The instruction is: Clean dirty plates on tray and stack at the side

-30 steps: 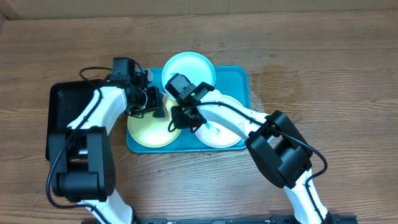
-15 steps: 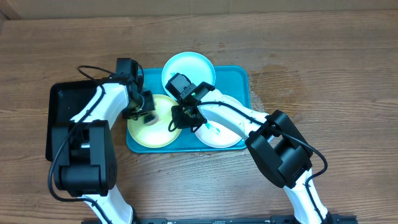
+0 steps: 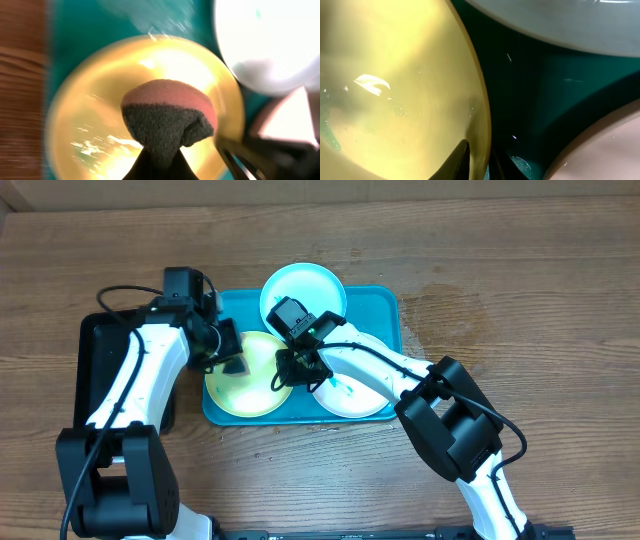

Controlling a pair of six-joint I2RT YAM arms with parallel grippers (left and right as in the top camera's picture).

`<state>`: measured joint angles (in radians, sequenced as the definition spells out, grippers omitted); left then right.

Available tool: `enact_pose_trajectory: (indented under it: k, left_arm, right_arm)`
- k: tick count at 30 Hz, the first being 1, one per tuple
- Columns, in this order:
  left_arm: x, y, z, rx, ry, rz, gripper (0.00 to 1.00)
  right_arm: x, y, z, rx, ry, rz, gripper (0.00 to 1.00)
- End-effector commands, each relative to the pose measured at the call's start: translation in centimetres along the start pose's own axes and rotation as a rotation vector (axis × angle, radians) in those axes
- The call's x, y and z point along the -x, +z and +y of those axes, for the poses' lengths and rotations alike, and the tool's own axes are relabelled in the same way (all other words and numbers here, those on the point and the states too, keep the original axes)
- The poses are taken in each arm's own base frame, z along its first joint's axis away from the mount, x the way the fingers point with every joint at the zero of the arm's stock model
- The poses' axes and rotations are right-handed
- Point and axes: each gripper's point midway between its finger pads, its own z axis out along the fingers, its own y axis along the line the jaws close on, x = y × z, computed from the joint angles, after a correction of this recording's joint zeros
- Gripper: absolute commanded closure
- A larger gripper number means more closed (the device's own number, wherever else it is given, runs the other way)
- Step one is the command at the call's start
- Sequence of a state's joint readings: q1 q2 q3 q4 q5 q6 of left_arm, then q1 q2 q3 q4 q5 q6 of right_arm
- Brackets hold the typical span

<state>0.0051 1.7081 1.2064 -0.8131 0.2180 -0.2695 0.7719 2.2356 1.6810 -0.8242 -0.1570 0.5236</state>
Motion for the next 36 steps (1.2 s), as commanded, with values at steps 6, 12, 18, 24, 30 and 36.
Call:
enact_pose_trajectory:
  k: [6, 12, 18, 24, 30, 36]
  left_arm:
    - [-5.8, 4.7, -1.3, -0.072, 0.035, 0.23, 0.96]
    - [-5.6, 5.6, 4.6, 0.254, 0.032, 0.21, 0.96]
    - [-4.0, 3.2, 10.2, 0.604, -0.144, 0.071, 0.96]
    - [-0.1, 0.4, 9.3, 0.582, -0.168, -0.032, 0.96]
    - [6.6, -9.1, 7.0, 0.451, -0.27, -0.304, 0.96]
    - [7.5, -15.0, 8.4, 0.276, -0.392, -0.406, 0.96]
  right_arm:
    - [-0.4, 0.6, -1.6, -0.043, 0.018, 0.012, 0.84]
    - [-0.3, 0.6, -1.6, -0.041, 0.017, 0.01, 0.84]
    - [-0.3, 0.6, -1.6, -0.041, 0.017, 0.009, 0.84]
    - [0.0, 0.1, -1.2, -0.038, 0.015, 0.006, 0.96]
    - [2.8, -4.1, 1.3, -0.051, -0.12, -0.078, 0.96]
    - [6.8, -12.5, 1.7, -0.354, -0.261, -0.325, 0.96]
